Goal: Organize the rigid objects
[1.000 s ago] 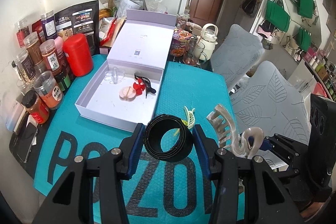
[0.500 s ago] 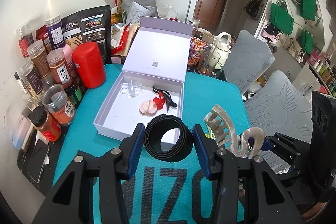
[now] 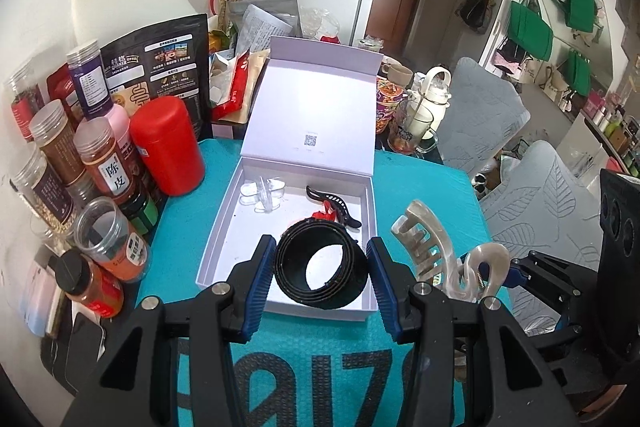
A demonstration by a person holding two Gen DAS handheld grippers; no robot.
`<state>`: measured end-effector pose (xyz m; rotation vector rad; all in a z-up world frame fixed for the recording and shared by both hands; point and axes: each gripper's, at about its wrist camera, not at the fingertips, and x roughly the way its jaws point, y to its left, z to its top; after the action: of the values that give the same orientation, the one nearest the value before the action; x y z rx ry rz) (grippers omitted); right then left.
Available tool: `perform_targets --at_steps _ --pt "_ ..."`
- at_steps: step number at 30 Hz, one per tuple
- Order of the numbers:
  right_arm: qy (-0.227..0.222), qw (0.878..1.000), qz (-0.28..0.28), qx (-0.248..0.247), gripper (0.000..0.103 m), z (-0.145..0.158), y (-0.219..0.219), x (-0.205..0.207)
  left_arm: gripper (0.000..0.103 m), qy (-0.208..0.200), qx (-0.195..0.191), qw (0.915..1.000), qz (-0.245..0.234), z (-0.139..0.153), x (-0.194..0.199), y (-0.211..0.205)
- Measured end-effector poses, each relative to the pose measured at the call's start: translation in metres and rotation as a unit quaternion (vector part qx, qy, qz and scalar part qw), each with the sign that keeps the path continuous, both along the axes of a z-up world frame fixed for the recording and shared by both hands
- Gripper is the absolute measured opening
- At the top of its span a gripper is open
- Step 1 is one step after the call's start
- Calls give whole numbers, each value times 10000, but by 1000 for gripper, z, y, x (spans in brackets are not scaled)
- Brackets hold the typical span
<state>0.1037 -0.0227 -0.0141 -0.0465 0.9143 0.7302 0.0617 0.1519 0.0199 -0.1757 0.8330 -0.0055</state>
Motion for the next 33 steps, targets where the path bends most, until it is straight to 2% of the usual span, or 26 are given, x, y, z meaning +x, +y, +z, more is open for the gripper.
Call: perform_targets --at_steps 16,33 --pt "5 9994 -323 -145 67 -14 37 52 46 135 30 9996 -233 -22 57 38" --pt "90 9972 -660 -328 67 -51 57 110 46 313 204 9982 -466 -70 124 57"
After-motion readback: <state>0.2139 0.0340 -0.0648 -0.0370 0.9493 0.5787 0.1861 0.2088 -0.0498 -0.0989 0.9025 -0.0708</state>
